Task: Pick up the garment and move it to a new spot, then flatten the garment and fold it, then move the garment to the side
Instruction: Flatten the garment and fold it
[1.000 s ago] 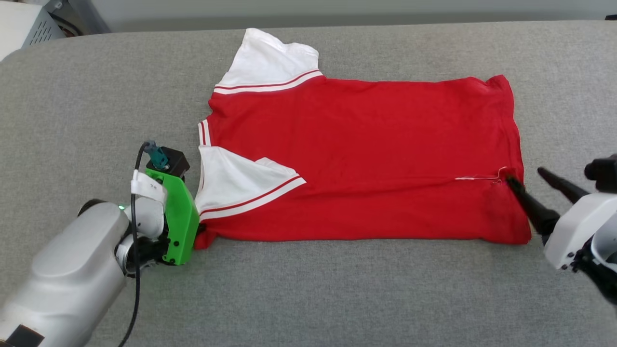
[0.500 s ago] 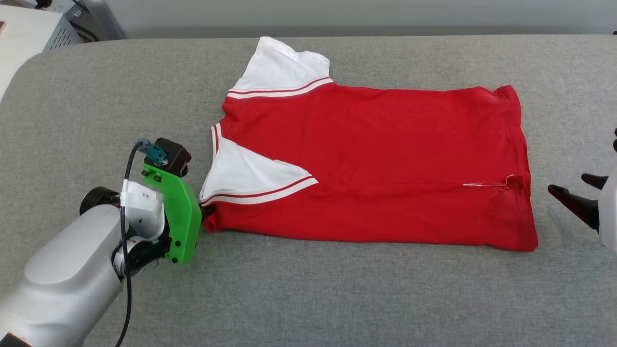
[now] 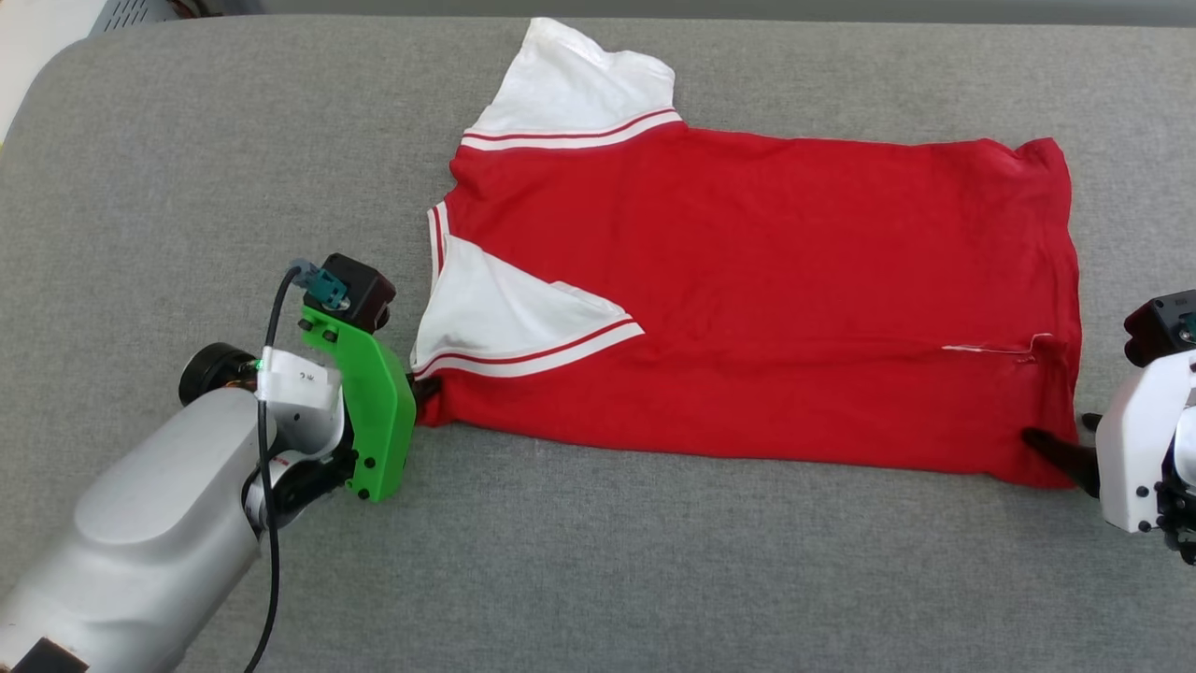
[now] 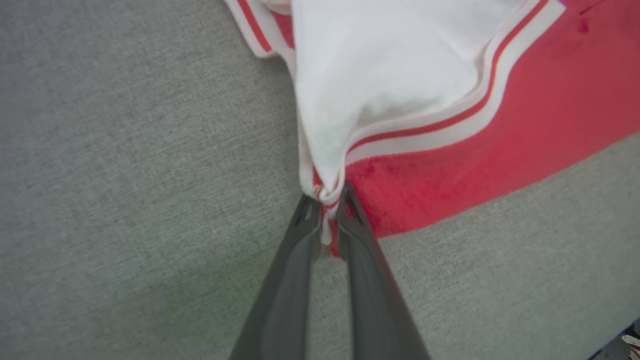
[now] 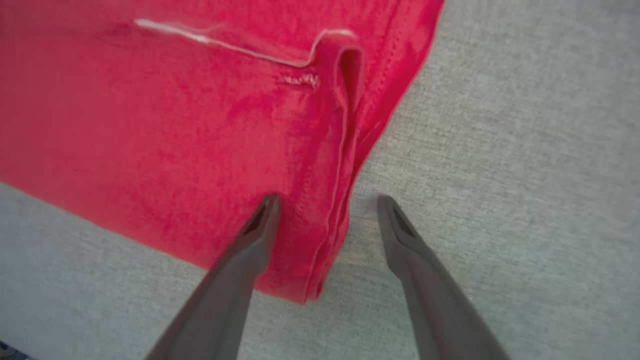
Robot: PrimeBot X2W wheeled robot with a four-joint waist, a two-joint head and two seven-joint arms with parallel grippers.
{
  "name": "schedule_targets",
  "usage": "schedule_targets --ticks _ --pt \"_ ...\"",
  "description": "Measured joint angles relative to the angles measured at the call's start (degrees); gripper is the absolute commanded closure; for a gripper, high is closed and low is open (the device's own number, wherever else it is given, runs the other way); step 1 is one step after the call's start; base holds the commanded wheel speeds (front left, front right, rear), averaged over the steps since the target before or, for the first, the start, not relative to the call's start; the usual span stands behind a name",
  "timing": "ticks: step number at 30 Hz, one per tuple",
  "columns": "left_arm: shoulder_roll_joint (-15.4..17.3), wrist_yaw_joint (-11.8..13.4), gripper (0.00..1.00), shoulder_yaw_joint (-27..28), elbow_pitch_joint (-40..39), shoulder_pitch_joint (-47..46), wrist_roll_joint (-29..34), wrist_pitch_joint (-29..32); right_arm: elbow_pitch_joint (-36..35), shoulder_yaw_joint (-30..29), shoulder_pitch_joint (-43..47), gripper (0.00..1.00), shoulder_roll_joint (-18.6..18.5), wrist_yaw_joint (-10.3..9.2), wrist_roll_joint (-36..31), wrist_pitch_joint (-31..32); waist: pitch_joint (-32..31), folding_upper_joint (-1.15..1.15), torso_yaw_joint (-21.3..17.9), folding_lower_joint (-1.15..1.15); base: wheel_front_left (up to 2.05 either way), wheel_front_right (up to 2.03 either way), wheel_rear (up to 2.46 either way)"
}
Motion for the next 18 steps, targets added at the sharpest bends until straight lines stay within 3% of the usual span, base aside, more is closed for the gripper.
schedule_targets --ticks 5,6,7,8,13,18 --pt "-0.6 0.0 1.0 -0.1 0.8 -0.1 0.0 -1.0 1.2 1.4 0.4 0.0 0.0 -0.02 1.7 -3.1 0.9 0.0 0.6 0.0 0.0 0.0 0.0" --pt "-0.6 0.0 1.0 -0.1 1.0 -0.1 0.0 -1.3 1.4 1.5 0.4 0.66 -0.1 -0.07 2.2 -3.8 1.0 0.0 0.6 0.0 0.0 0.0 0.0" --pt "-0.6 0.0 1.0 -0.1 1.2 -0.1 0.0 -1.4 1.4 1.9 0.4 0.96 -0.1 -0.12 2.6 -4.8 0.9 0.0 0.5 0.0 0.0 0.0 0.0" --pt "-0.6 0.0 1.0 -0.1 1.5 -0.1 0.0 -1.6 1.5 2.2 0.4 1.0 -0.2 -0.12 2.7 -6.2 0.7 0.0 0.4 0.0 0.0 0.0 0.0" --pt "-0.5 0.0 1.0 0.1 2.1 0.8 -1.2 -2.8 0.7 3.7 0.1 1.0 -0.1 -0.09 3.7 -11.0 -1.0 0.0 0.0 0.0 0.0 0.0 0.0" --pt "2.0 -0.1 1.0 0.6 -0.6 3.4 -3.4 -3.3 -3.6 3.0 1.3 1.0 -2.1 0.05 4.8 -14.2 -3.8 0.0 -0.4 0.0 0.0 0.0 0.0"
